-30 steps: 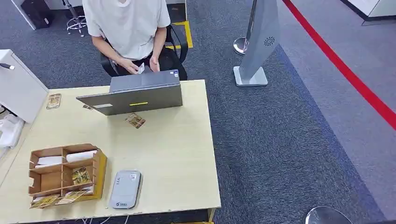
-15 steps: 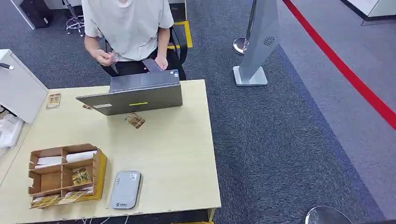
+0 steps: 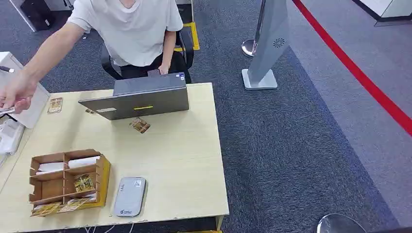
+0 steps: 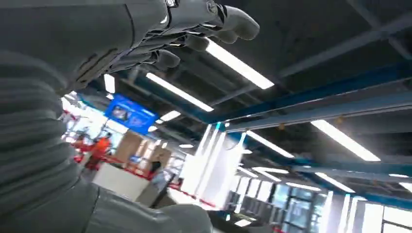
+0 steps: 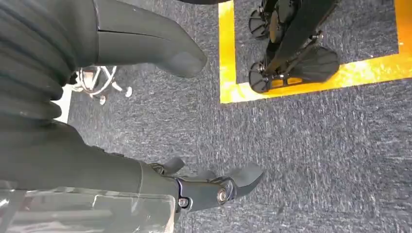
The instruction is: Pass the card to the sensor for recognition and then transmit it.
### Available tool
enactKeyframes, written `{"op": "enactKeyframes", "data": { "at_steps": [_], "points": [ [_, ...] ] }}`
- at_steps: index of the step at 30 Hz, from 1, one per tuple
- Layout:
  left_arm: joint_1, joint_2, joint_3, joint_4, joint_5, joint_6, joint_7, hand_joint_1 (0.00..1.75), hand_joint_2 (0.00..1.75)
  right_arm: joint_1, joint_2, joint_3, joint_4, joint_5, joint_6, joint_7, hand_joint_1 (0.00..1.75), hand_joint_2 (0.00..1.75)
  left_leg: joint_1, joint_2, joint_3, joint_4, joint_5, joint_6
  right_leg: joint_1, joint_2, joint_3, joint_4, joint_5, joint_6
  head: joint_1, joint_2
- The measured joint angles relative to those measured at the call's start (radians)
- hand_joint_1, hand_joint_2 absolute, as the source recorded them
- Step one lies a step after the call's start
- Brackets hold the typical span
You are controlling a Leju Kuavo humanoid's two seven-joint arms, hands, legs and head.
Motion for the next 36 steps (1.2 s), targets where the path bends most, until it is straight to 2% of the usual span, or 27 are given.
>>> {"op": "enactKeyframes", "data": {
  "at_steps": [3, 7, 9, 15, 24, 25, 26, 36],
  "points": [
    [-0.010, 0.047, -0.065, 0.024, -0.076, 0.023, 0.021, 0.00, 1.75, 0.001, -0.007, 0.000, 0.018, 0.002, -0.002, 0.000, 0.00, 1.75, 0.000, 0.003, 0.000, 0.000, 0.000, 0.000, 0.000, 0.003, -0.002, 0.000, 0.000, 0.000, 0.000, 0.000],
    [-0.050, 0.100, -0.157, 0.069, -0.292, 0.034, 0.079, 0.00, 1.75, -0.002, -0.018, 0.001, 0.037, 0.015, -0.006, 0.000, 0.00, 1.75, 0.000, 0.001, -0.002, 0.000, 0.000, 0.000, 0.000, 0.001, -0.003, -0.001, 0.000, 0.000, 0.000, 0.000],
    [-0.070, 0.120, -0.215, 0.090, -0.349, 0.032, 0.106, 0.00, 1.75, -0.005, -0.023, 0.002, 0.044, 0.017, -0.006, 0.000, 0.00, 1.75, 0.000, 0.002, -0.002, 0.000, 0.000, 0.000, 0.000, 0.002, -0.003, 0.000, 0.000, 0.000, 0.000, 0.000],
    [-0.141, 0.158, -0.340, 0.139, -0.421, 0.008, 0.157, 0.00, 1.75, -0.008, -0.036, 0.006, 0.063, 0.018, -0.005, 0.001, 0.00, 1.75, 0.000, 0.004, -0.003, 0.000, 0.000, 0.000, 0.000, 0.003, -0.004, 0.000, 0.001, 0.001, 0.000, 0.000],
    [-0.174, 0.175, -0.430, 0.160, -0.417, -0.010, 0.191, 0.00, 1.75, -0.007, -0.039, 0.008, 0.073, 0.018, -0.014, -0.002, 0.00, 1.75, 0.000, 0.004, -0.004, 0.000, 0.000, 0.000, 0.000, 0.004, -0.005, 0.000, 0.001, 0.001, 0.000, 0.000],
    [-0.174, 0.177, -0.434, 0.162, -0.414, -0.010, 0.193, 1.64, 1.75, -0.007, -0.039, 0.008, 0.073, 0.018, -0.015, -0.002, 0.00, 1.75, 0.000, 0.004, -0.004, 0.000, 0.000, 0.000, 0.000, 0.004, -0.005, 0.000, 0.001, 0.001, 0.000, 0.000],
    [-0.174, 0.179, -0.437, 0.164, -0.408, -0.010, 0.196, 1.75, 1.75, -0.007, -0.039, 0.008, 0.074, 0.018, -0.016, -0.003, 0.00, 1.75, 0.000, 0.004, -0.004, 0.000, 0.000, 0.000, 0.000, 0.004, -0.005, 0.000, 0.001, 0.001, 0.000, 0.000],
    [-0.172, 0.197, -0.450, 0.178, -0.355, -0.021, 0.188, 1.75, 1.75, -0.007, -0.041, 0.008, 0.076, 0.018, -0.017, -0.008, 0.00, 1.75, 0.000, 0.004, -0.004, 0.000, 0.000, 0.000, 0.000, 0.004, -0.005, 0.000, 0.001, 0.001, 0.000, 0.000]
  ]
}}
